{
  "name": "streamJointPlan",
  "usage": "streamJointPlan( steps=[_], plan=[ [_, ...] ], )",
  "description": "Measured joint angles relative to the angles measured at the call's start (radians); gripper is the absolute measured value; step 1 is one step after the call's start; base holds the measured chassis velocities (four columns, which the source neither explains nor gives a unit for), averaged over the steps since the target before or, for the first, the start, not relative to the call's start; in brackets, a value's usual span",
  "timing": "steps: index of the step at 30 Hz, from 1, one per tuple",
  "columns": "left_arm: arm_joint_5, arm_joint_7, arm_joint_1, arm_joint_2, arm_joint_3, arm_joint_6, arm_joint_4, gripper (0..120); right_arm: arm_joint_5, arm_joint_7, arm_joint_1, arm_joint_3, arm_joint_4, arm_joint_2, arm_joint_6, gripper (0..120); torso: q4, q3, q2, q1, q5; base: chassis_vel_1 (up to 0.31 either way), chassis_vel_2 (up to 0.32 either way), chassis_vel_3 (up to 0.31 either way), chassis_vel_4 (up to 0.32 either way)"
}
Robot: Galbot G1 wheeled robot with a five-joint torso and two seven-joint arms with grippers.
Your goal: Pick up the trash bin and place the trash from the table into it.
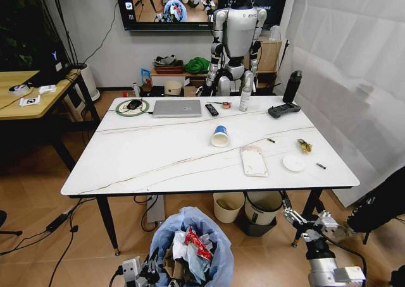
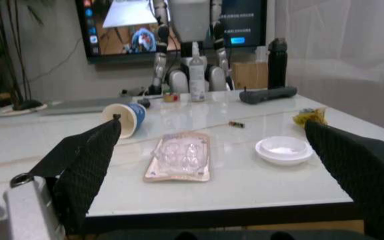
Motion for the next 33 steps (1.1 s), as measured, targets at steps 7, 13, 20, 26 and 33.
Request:
streamJointPlan(
  steps=[7,13,20,26,33],
  plan=[
    [0.005,0.001,0.004,-0.01,-0.008,-0.005,-0.007,0,-0.003,0.081,0.054,-0.05,0.027,-0.066,-0.092,100,0.0001,0.0,0.0,0.0,-0.0001,0.0,0.0,0.0,0.0],
    [0.015,0.001,0.007,-0.018,-0.009,-0.006,-0.015,0,-0.004,0.134,0.09,-0.1,0.021,-0.12,-0.13,100,0.0,0.0,0.0,0.0,0.0001,0.0,0.0,0.0,0.0],
    [0.025,0.003,0.019,-0.028,-0.013,-0.014,-0.022,0,0.03,0.206,0.178,-0.142,0.014,-0.191,-0.291,100,0.0001,0.0,0.0,0.0,0.0,0.0,0.0,0.0,0.0],
    [0.028,0.003,0.024,-0.027,-0.022,-0.015,-0.023,0,0.071,0.213,0.251,-0.165,-0.007,-0.243,-0.409,100,0.0,0.0,0.0,0.0,-0.0001,0.0,0.0,0.0,0.0],
    [0.037,0.003,0.025,-0.033,-0.026,-0.015,-0.029,0,0.095,0.13,0.347,-0.186,-0.06,-0.295,-0.457,100,0.0001,0.0,0.0,0.0,-0.0002,0.0,0.0,0.0,0.0]
  ],
)
